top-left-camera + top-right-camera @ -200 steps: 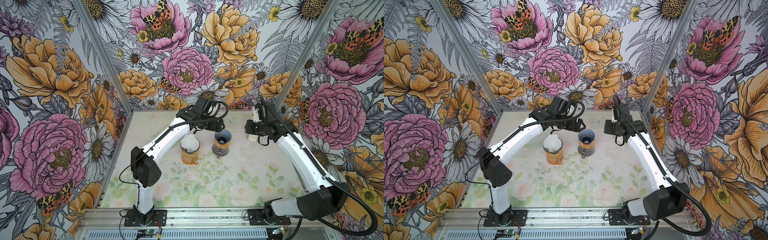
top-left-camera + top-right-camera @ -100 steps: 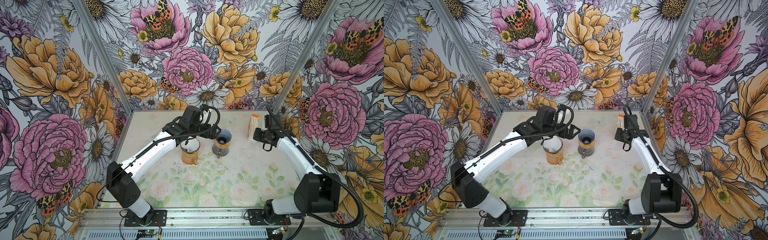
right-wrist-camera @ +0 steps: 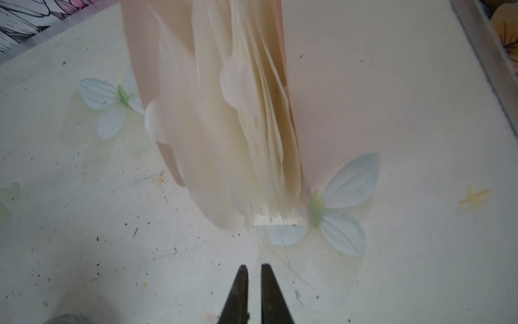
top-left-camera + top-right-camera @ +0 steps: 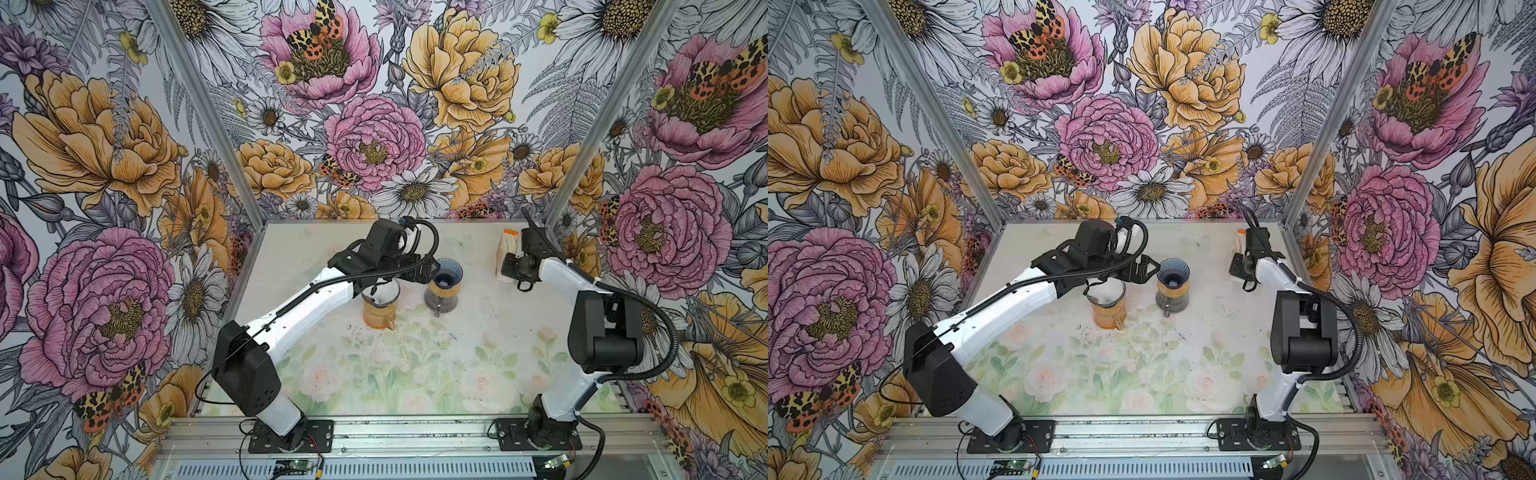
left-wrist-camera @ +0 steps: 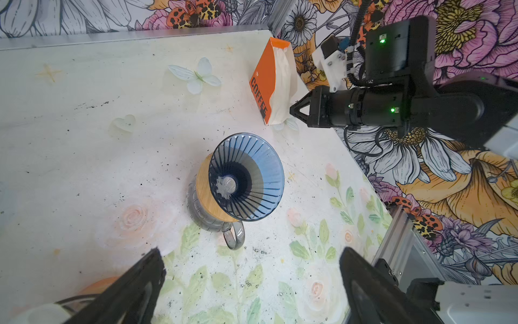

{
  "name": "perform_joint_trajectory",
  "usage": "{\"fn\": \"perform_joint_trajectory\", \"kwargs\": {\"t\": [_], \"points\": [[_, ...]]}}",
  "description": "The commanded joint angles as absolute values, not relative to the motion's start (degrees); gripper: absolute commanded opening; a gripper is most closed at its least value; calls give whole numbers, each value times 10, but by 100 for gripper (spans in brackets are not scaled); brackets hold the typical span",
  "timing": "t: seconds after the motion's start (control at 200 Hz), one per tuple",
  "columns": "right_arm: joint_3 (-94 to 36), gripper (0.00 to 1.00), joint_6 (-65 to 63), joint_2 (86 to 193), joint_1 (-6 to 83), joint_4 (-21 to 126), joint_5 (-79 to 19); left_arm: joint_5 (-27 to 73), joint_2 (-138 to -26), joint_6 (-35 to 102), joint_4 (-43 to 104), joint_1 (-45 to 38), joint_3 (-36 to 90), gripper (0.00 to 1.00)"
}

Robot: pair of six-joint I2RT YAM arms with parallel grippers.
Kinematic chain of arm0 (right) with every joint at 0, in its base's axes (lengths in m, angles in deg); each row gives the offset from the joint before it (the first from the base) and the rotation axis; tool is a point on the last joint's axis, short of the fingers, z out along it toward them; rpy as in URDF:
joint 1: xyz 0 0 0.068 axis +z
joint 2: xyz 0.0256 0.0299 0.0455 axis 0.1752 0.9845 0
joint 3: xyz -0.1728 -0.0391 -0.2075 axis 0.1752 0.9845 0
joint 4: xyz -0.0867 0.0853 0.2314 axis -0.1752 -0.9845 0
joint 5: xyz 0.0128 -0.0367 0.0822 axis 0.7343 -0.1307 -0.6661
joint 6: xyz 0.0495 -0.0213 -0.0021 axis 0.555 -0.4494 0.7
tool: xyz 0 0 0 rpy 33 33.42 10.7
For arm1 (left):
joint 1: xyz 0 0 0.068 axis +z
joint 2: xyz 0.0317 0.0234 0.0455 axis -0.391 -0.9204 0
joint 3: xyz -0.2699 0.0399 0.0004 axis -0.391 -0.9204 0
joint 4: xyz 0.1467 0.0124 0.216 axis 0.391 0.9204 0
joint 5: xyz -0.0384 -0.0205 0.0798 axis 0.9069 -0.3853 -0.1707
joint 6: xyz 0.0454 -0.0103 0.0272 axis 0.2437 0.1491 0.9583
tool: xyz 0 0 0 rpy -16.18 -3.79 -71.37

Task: Place the coffee filter in the dripper
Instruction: 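Grasp the edge of a white paper filter in the pack with the right gripper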

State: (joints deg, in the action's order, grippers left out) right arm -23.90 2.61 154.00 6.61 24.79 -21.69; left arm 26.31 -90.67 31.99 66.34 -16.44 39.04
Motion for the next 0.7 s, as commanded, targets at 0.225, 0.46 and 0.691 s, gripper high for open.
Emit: {"fn": "perform_joint_trajectory", "kwargs": {"t": [0.225, 0.46, 0.691], "points": [[-278, 14, 51, 1596, 62, 291, -228, 268, -911, 307, 646, -150, 388, 99], [-286, 14, 58, 1624, 60, 295, -221, 273, -918, 303, 646, -149, 391, 99], [-310, 14, 58, 1654, 58, 296, -232, 276, -922, 299, 646, -148, 393, 99]]}}
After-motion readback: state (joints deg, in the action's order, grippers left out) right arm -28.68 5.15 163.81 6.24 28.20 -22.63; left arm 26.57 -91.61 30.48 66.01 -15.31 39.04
